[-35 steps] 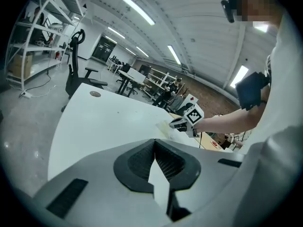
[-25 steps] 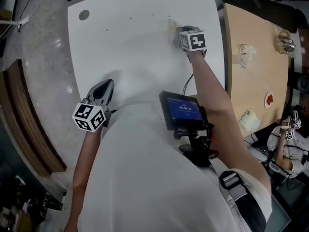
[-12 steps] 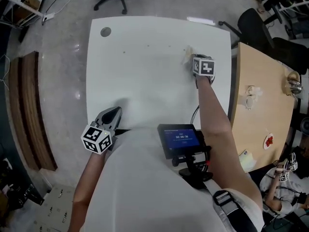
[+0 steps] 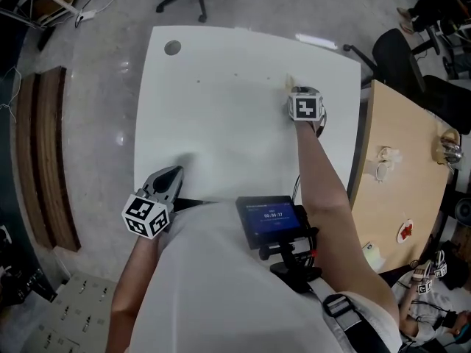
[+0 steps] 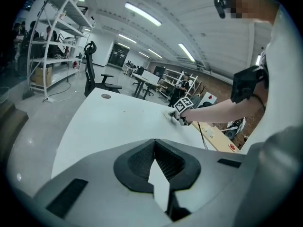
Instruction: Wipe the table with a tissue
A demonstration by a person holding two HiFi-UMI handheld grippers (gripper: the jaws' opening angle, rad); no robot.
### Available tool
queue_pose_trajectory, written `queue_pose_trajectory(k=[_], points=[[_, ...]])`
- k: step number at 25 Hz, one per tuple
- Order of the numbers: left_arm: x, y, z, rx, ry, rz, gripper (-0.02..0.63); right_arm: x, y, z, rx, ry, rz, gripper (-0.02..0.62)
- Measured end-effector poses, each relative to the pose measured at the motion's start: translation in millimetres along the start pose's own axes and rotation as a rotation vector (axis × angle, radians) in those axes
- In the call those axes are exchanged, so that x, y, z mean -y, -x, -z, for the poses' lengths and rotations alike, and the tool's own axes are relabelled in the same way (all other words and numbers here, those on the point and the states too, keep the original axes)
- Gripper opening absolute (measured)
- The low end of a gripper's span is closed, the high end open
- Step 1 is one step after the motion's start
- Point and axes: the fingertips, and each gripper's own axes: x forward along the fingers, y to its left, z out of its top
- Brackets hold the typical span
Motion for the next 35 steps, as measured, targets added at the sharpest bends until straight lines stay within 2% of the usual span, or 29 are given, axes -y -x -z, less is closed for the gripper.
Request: queue_pose_trajectory(k=[13,24,29,35], points=[[-26,6,-5,-0.002,0.018,0.046,0.008,-45,-7,-22,-0.002,0.024,0.046,0.025],[-29,11,-4,0.017,0.037,0.027,0.008,-104,-13,-55,0.058,0.217,-0.028,0.025],[-62,35,4,0.026,0.07,0.014,0.008,-171,-22,-77,0.069,0.336,-0.055,0.025],[-68,43,9,0.037,0.087,-0.008,0.008,-230,-21,-92,0.111,0.5,-0.109,0.025]])
